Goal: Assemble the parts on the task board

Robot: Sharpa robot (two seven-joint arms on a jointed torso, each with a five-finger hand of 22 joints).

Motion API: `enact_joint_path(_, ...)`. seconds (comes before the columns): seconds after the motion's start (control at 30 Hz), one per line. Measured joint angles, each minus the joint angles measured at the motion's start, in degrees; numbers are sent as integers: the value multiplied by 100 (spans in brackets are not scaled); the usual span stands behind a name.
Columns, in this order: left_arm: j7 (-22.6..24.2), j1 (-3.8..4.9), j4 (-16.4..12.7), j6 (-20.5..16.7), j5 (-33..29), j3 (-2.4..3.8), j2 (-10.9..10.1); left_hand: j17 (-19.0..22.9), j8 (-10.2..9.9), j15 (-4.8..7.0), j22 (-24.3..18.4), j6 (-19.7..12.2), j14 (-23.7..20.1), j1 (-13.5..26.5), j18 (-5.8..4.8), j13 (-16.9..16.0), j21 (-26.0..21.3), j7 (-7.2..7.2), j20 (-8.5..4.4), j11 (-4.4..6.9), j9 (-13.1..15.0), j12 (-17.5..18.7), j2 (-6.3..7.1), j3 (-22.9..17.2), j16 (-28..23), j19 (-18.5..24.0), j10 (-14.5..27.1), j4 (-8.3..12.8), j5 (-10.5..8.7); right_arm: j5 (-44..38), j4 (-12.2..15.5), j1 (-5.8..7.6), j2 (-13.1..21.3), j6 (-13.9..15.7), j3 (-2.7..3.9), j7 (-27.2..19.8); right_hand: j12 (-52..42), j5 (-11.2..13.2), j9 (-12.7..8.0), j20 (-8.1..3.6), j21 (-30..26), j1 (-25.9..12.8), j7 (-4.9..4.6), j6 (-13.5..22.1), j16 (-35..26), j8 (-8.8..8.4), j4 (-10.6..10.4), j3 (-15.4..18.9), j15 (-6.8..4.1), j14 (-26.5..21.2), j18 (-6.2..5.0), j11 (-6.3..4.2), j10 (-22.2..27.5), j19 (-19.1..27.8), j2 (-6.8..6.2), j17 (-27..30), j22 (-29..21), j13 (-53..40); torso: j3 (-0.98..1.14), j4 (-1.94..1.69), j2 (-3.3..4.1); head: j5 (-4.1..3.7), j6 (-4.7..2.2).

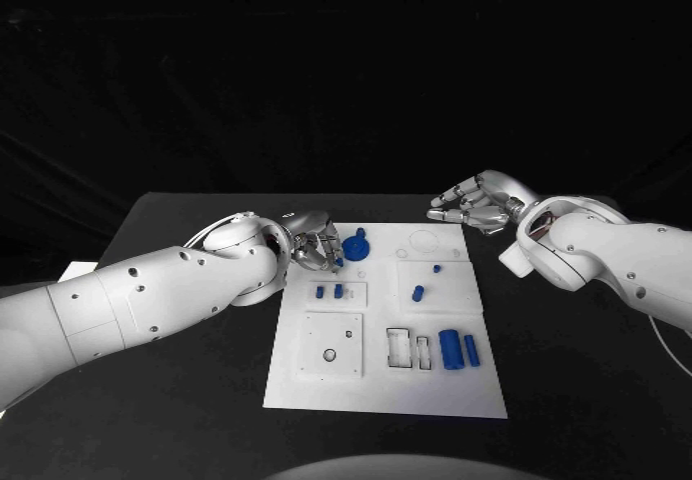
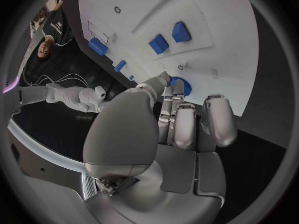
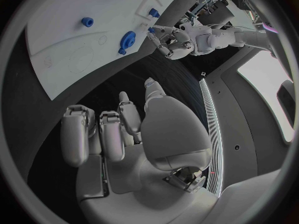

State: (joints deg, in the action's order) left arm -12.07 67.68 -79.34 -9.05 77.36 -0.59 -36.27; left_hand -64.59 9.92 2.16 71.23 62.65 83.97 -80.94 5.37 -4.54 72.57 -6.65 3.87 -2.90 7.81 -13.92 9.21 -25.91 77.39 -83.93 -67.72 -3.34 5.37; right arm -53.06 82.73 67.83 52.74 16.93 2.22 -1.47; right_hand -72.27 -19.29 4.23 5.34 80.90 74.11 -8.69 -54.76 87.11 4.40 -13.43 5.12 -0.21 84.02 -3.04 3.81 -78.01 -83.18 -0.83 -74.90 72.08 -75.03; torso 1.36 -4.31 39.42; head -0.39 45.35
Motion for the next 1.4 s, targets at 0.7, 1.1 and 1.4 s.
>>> enact_joint_path(0.7, -185, -9, 24, 78, -131, 4, -98, 22, -23, 0, 0, -1, 0, 30, 0, 4, -1, 0, 0, -6, -7, 28, 30, 0, 0, 0, -6, 0, 0, 0, -6, -18, -7, -10, 0, 0, 0, 0, 0, 0, 0, 0, 0, 0, 0, 0, 0, 0, 0, 0, 0, 0, 0, 0, 0, -5, 0, 0, -5, 10, 10, 35, 21)
enact_joint_path(1.1, -229, -63, 91, 168, -130, 0, -41, 31, -45, 0, -1, -1, 0, 29, 1, 4, -1, 0, 0, -6, -13, 62, 30, 0, 0, 0, -6, 0, 0, 0, -4, -21, -7, -11, 0, 0, 0, 0, 0, 0, 0, 0, 0, 0, 0, 0, -16, 16, 0, 0, 0, 0, 0, 0, 0, -4, 0, 0, -6, 14, 8, 30, 37)
enact_joint_path(1.4, -231, -106, 140, 181, -128, 0, 23, 38, -45, 0, -2, -1, 0, 60, 0, 9, -1, 0, 0, -6, -13, 62, 61, 0, 0, 0, -6, 0, 0, 0, -3, -22, -12, -11, 0, 0, 0, 0, 0, 0, 0, 0, 0, 0, 0, 0, -16, 16, 0, 0, 0, 0, 0, 0, 0, -3, 0, 0, -5, 12, 8, 17, 44)
